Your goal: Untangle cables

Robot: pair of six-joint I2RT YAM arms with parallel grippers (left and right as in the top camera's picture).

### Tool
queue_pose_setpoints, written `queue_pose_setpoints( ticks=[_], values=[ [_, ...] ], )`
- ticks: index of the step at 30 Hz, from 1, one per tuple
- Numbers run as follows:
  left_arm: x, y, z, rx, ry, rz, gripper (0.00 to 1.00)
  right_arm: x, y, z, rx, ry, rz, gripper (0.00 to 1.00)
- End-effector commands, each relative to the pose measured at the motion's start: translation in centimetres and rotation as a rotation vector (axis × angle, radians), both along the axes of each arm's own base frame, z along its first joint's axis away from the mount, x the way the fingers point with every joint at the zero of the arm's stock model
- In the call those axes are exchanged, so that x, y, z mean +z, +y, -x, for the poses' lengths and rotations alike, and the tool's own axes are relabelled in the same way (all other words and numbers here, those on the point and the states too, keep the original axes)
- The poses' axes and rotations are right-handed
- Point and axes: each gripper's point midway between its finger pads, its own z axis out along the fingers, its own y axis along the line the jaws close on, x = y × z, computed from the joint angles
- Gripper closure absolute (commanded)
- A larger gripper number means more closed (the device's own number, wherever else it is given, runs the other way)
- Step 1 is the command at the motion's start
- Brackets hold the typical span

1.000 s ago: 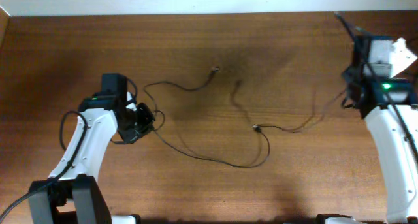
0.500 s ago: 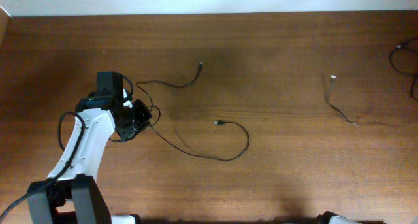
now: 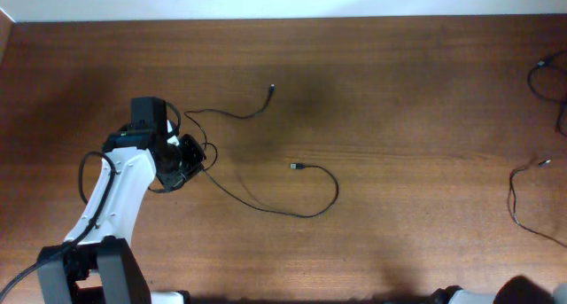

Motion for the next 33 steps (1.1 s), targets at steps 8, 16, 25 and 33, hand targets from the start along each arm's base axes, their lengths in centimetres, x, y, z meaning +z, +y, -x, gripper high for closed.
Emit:
queue_pose_setpoints(
  ticks=[8, 16, 25, 33],
  values=[
    [0.0, 0.1, 0.2, -0.017, -0.001, -0.011, 1.00, -19.4, 0.0, -1.0, -0.003, 0.488, -0.417, 0.96],
    [0.2, -0.3, 0.2, -0.012, -0.001, 0.017, 0.96, -25.2, 2.5, -0.7, -0.151, 0.449, -0.576, 0.21],
    [2.9, -4.3, -2.9, -0.088, -0.170, 0.262, 1.00, -23.7, 7.7, -5.0, 0.011, 0.358, -0.622, 0.04],
    [9.2, -11.3, -8.7, -0.267, -0.537, 0.416, 0.90, -18.5, 19.0, -9.8, 0.376, 0.222, -0.625, 0.03]
  ],
)
